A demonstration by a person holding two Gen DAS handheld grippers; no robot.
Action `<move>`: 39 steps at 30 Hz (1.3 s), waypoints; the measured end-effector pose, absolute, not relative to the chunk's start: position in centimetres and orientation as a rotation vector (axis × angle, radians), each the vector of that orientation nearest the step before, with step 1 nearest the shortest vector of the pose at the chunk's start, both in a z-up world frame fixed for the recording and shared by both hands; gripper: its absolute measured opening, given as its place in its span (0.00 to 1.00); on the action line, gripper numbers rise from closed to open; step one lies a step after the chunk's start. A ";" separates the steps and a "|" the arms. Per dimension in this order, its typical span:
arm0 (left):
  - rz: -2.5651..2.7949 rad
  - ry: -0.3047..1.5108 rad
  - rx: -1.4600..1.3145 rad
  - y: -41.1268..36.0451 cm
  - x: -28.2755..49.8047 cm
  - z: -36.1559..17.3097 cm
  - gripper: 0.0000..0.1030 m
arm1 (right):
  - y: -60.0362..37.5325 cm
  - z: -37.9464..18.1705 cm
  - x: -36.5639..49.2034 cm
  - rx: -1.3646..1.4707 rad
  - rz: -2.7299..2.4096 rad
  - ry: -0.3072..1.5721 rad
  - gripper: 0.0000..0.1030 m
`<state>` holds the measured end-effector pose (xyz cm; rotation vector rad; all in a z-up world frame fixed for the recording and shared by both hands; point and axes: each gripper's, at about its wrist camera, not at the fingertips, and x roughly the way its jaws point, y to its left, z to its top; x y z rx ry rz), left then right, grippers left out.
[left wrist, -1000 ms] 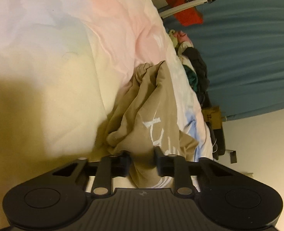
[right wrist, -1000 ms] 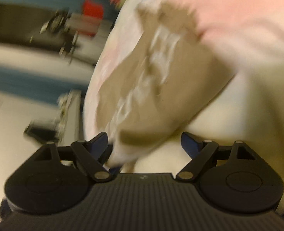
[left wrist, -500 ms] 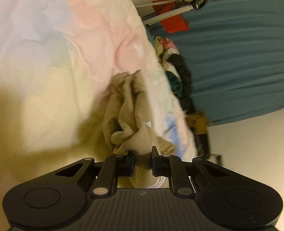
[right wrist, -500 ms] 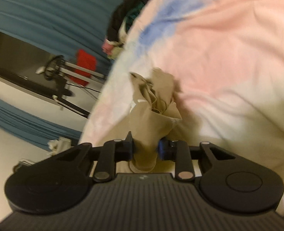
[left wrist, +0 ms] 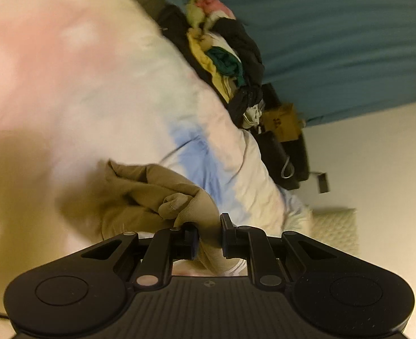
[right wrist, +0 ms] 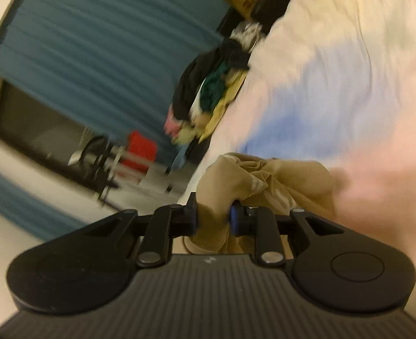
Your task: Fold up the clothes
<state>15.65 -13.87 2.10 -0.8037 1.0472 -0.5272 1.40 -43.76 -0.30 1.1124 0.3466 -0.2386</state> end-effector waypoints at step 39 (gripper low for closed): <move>-0.641 0.682 -0.162 -28.4 17.0 -2.3 0.59 | -50.7 -7.6 3.8 0.908 -0.433 0.486 0.26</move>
